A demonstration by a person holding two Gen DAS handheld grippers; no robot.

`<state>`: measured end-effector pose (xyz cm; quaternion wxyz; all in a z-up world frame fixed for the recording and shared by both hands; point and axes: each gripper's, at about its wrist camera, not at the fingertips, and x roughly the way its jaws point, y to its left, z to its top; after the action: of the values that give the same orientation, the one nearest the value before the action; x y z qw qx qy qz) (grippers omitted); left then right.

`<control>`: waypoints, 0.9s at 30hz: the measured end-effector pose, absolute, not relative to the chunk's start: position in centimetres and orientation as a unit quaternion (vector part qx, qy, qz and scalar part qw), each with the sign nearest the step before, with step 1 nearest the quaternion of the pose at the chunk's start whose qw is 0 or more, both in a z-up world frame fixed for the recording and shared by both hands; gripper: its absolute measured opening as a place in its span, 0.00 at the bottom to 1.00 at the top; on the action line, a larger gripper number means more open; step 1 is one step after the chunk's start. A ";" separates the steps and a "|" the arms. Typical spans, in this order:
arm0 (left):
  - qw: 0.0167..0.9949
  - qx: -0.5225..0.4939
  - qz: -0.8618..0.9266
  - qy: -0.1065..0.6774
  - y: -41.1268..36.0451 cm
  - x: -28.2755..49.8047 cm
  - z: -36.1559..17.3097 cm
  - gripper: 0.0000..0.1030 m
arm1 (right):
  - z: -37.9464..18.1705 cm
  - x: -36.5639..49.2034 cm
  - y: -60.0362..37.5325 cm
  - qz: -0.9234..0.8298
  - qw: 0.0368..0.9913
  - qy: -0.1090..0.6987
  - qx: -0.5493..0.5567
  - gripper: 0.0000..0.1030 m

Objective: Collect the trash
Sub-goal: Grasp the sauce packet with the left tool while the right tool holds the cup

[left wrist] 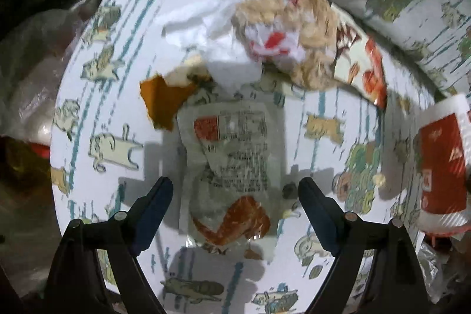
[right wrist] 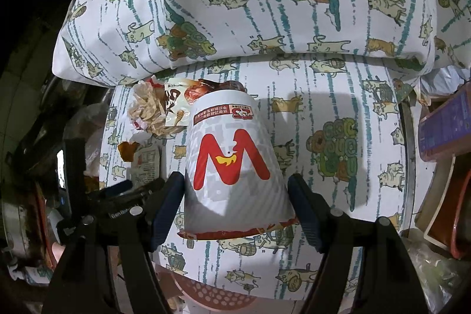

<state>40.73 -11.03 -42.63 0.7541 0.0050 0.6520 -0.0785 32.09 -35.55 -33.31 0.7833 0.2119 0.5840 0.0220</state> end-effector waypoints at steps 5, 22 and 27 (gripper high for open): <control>0.759 0.020 -0.080 0.646 -11.2 41.3 -42.5 0.71 | -33.5 32.2 -35.6 0.015 0.782 0.586 0.212 0.69; 0.791 0.060 -0.120 0.598 -16.4 38.1 -37.6 0.67 | -32.9 32.4 -34.9 0.016 0.785 0.584 0.207 0.69; 0.825 0.039 -0.129 0.549 -16.3 37.1 -33.3 0.67 | -31.5 31.8 -34.8 0.016 0.798 0.567 0.204 0.69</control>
<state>37.11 -16.31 -33.33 0.8250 0.0392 0.5488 -0.1292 31.79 -34.78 -31.45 0.7977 0.2044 0.5672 0.0163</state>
